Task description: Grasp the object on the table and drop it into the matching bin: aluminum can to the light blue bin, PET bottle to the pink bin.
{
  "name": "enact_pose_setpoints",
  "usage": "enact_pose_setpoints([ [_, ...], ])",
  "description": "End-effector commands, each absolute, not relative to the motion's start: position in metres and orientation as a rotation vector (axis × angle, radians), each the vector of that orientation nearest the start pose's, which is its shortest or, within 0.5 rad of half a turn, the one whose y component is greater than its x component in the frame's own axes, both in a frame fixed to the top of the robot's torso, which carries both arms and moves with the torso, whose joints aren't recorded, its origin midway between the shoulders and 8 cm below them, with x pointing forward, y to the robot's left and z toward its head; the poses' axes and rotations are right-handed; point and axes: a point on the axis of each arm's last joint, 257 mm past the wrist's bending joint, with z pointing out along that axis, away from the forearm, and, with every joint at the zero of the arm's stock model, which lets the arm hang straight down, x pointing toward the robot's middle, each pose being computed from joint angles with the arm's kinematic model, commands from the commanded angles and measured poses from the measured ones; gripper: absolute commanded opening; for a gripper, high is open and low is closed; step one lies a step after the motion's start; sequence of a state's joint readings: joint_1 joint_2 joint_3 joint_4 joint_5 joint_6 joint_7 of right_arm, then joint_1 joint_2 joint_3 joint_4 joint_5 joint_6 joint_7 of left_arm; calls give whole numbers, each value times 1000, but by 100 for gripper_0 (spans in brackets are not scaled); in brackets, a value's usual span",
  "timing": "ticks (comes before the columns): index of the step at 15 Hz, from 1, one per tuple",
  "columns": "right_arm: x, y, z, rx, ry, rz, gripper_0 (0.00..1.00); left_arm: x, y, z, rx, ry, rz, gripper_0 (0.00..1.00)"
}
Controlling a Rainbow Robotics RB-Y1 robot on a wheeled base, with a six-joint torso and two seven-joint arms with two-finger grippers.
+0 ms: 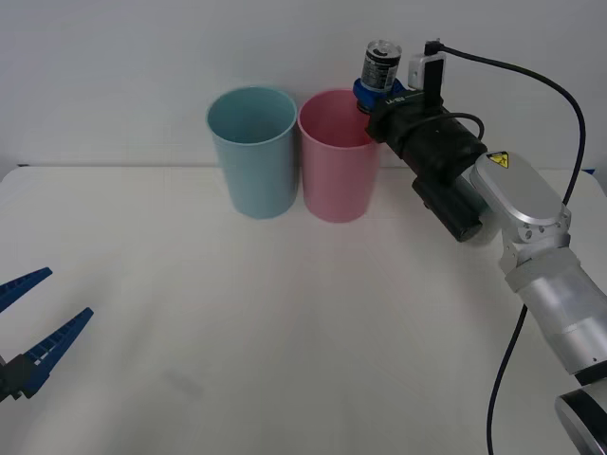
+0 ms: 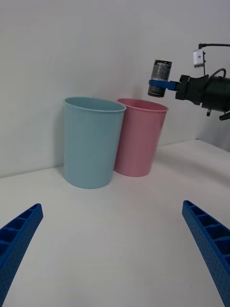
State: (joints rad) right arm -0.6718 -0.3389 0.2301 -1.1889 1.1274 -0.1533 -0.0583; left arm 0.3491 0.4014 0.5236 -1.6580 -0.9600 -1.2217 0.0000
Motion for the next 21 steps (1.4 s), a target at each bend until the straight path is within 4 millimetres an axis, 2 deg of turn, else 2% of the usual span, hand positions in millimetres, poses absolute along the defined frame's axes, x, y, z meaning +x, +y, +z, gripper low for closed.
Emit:
enact_pose_setpoints([
  [1,672,-103,-44,-331,1365,354,0,342,330,-169,465,1441,-567,100],
  [12,671,-100,-44,-345,1364,348,0,342,330,-169,465,1441,-567,100],
  [17,666,-83,-46,-373,1362,369,0,342,330,-169,465,1441,-567,100],
  [21,662,-58,-43,-381,1351,404,0,342,330,-169,465,1441,-567,100],
])
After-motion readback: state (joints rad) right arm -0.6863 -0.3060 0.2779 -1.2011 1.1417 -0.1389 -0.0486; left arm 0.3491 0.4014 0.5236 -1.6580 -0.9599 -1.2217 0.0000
